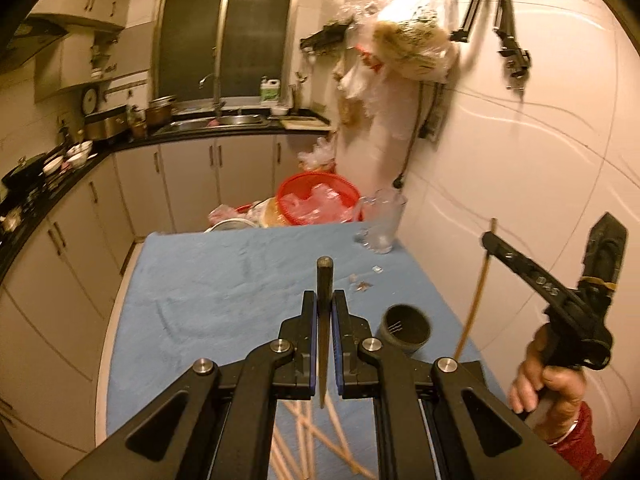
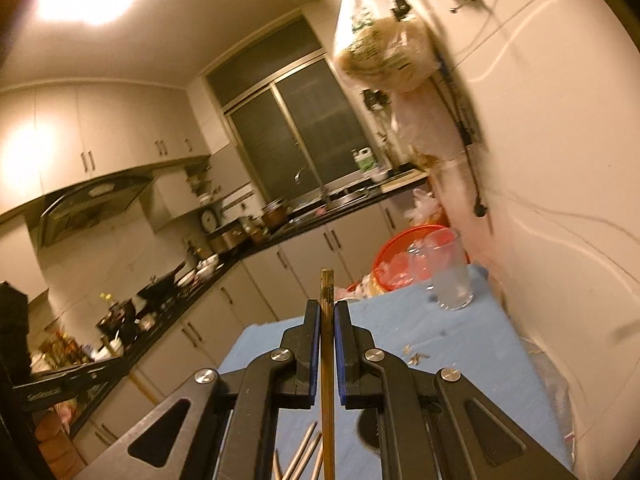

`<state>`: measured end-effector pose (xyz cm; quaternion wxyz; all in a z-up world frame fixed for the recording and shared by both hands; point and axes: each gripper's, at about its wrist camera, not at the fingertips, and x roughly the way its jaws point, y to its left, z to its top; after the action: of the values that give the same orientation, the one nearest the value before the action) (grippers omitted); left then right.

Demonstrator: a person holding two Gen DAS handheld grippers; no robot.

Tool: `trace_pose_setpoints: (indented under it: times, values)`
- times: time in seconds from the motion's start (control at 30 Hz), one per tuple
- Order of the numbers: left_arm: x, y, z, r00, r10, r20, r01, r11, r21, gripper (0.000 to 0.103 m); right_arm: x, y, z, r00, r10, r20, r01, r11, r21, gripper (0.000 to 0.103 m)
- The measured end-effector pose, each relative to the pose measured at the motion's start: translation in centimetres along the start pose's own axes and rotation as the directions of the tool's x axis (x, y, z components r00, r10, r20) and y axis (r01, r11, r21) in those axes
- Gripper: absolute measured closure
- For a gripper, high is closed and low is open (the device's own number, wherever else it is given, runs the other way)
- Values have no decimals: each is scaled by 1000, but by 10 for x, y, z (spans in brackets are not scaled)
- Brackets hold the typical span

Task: Organize utensils
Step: 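Lift the chopsticks and carry them toward the black holder with both tools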

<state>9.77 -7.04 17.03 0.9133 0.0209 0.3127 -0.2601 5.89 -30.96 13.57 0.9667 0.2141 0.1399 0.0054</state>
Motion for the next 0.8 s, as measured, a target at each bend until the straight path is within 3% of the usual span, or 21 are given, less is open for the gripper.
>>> trace_pose_setpoints:
  times: [0.4, 0.6, 0.8]
  values:
    - [31, -57, 59, 995, -99, 7, 99, 995, 22, 96, 22, -34, 48, 993, -69, 91, 63, 995, 73, 96]
    - [57, -73, 80, 991, -134, -5, 134, 991, 15, 96, 46, -55, 53, 991, -108, 73, 101, 991, 92, 96]
    - [86, -76, 76, 991, -123, -48, 124, 992, 26, 96, 67, -71, 47, 991, -124, 40, 120, 988, 95, 96]
